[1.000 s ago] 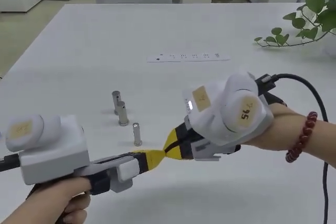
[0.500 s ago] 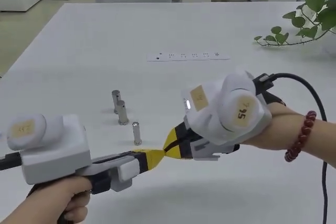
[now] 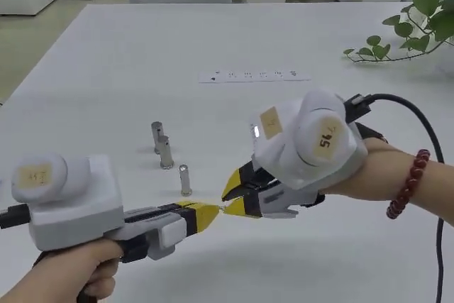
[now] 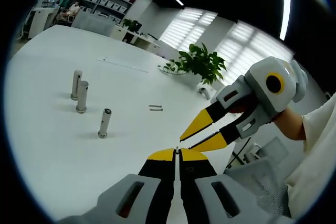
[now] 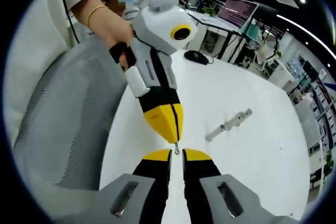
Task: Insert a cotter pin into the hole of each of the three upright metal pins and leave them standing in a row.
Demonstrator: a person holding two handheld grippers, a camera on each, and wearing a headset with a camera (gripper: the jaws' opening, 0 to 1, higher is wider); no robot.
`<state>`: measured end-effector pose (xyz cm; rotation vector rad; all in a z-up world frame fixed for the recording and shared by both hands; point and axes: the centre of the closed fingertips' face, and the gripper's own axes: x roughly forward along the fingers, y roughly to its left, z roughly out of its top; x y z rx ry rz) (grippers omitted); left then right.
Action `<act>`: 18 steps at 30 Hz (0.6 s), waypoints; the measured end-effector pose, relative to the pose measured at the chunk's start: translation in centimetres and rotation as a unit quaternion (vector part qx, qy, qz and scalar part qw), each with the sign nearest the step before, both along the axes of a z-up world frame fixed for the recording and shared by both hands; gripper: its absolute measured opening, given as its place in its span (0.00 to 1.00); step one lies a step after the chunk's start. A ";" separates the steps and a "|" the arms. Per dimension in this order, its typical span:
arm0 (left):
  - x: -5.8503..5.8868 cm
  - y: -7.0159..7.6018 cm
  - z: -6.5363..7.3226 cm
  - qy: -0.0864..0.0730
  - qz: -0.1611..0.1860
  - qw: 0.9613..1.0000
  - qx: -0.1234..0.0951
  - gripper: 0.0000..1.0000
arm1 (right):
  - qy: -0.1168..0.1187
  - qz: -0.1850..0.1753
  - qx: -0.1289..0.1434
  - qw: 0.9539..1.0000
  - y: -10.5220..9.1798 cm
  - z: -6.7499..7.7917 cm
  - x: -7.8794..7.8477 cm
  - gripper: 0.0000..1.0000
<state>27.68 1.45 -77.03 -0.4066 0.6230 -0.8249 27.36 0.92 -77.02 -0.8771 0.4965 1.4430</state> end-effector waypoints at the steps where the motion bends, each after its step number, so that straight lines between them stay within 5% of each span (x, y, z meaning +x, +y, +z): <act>1: 0.0 0.1 -0.1 -0.004 -0.003 1.000 0.004 0.00 | 0.007 -0.003 0.000 1.000 -0.1 -0.1 -0.1 0.10; 4: -0.1 0.2 -0.2 -0.015 -0.009 1.000 0.014 0.00 | 0.016 -0.010 0.003 1.000 -0.3 -0.1 -0.1 0.10; 10: -0.5 0.1 -0.2 -0.045 -0.037 0.998 0.040 0.00 | 0.089 -0.035 0.028 0.995 -0.6 0.0 -1.1 0.12; 18: -1.5 -0.2 -0.5 -0.071 -0.081 0.992 0.065 0.00 | 0.146 -0.048 0.034 0.988 -1.6 0.0 -1.7 0.14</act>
